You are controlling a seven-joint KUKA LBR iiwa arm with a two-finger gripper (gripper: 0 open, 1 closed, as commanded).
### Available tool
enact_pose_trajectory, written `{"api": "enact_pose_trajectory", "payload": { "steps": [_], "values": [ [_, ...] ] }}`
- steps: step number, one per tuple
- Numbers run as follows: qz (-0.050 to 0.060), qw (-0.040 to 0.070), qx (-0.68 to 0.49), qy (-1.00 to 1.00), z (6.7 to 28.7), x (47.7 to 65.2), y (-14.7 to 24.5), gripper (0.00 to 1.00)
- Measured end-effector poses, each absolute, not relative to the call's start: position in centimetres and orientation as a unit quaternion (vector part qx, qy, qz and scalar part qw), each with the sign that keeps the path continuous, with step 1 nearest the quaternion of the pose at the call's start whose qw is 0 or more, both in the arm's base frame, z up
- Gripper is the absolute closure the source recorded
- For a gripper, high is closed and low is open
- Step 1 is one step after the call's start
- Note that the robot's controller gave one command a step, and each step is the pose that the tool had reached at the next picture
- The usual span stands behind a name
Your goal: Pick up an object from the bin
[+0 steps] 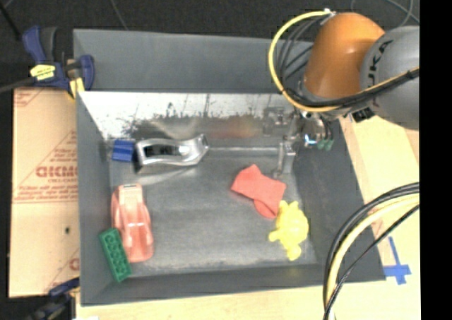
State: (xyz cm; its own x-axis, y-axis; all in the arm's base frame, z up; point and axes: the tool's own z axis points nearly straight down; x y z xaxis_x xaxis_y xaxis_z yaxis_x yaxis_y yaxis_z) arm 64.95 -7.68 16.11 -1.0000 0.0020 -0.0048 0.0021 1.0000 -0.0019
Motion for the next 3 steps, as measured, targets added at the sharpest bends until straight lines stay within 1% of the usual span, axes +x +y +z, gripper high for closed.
{"api": "enact_pose_trajectory", "payload": {
  "steps": [1,2,3],
  "values": [
    [-0.001,0.002,0.001,1.000,16.1,64.9,-7.7,0.00],
    [-0.001,0.006,-0.027,1.000,14.9,64.2,-7.8,0.00],
    [-0.002,0.006,-0.136,0.991,8.7,61.4,-9.1,0.00]
  ]
}}
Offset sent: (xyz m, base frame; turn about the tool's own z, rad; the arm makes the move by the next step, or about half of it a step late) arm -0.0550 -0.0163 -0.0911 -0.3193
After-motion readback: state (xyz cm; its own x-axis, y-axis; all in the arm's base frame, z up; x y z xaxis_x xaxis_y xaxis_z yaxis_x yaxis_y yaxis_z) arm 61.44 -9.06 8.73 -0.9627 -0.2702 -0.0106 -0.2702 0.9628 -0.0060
